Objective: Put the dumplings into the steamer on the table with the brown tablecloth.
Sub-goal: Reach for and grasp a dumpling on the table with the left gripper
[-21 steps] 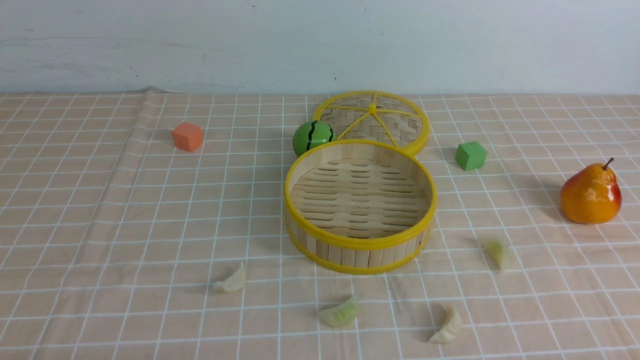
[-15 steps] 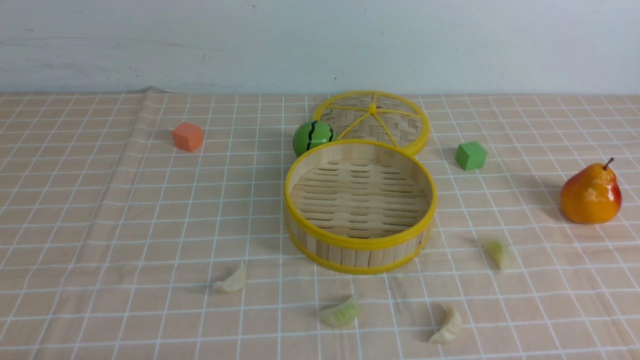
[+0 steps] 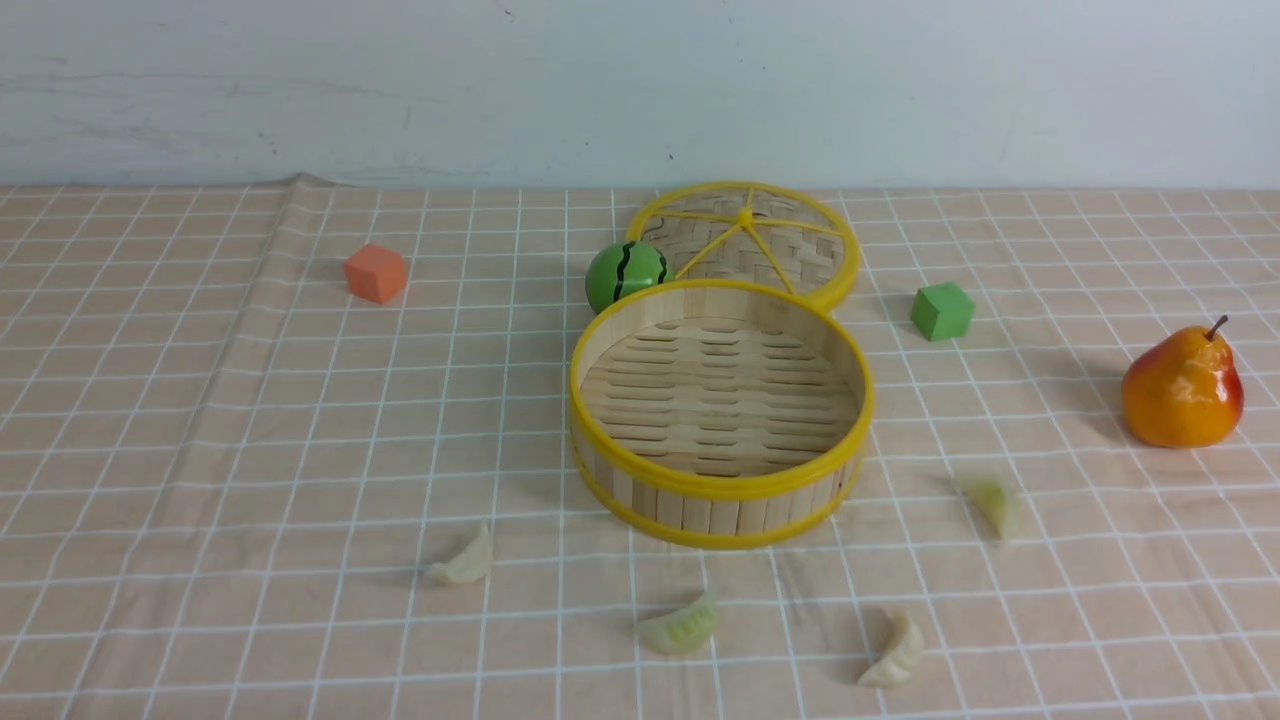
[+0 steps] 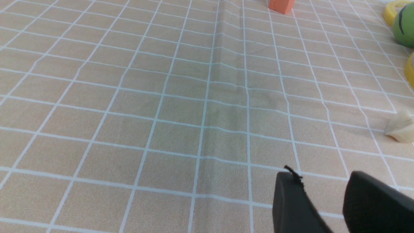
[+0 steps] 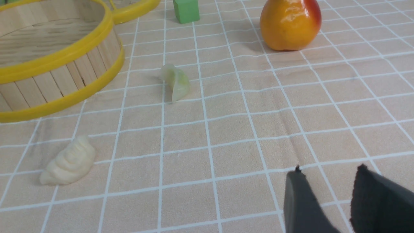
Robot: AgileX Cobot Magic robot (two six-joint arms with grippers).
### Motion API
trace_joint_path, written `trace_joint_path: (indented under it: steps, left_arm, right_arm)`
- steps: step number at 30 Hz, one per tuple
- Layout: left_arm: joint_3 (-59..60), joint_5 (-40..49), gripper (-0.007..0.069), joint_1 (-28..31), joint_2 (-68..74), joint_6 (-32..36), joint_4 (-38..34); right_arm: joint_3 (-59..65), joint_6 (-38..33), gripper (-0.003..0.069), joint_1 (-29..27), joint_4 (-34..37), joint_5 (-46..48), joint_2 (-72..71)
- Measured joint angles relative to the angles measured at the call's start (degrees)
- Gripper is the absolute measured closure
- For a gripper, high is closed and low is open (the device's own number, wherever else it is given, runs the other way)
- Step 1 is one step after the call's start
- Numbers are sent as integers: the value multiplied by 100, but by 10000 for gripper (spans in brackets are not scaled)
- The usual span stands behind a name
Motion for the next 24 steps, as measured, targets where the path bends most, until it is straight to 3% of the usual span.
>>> trace_joint_path:
  steps: [24]
  left_arm:
    - [0, 6, 386, 0, 0, 0, 0]
  right_arm:
    - [0, 0, 419, 0, -275, 16, 0]
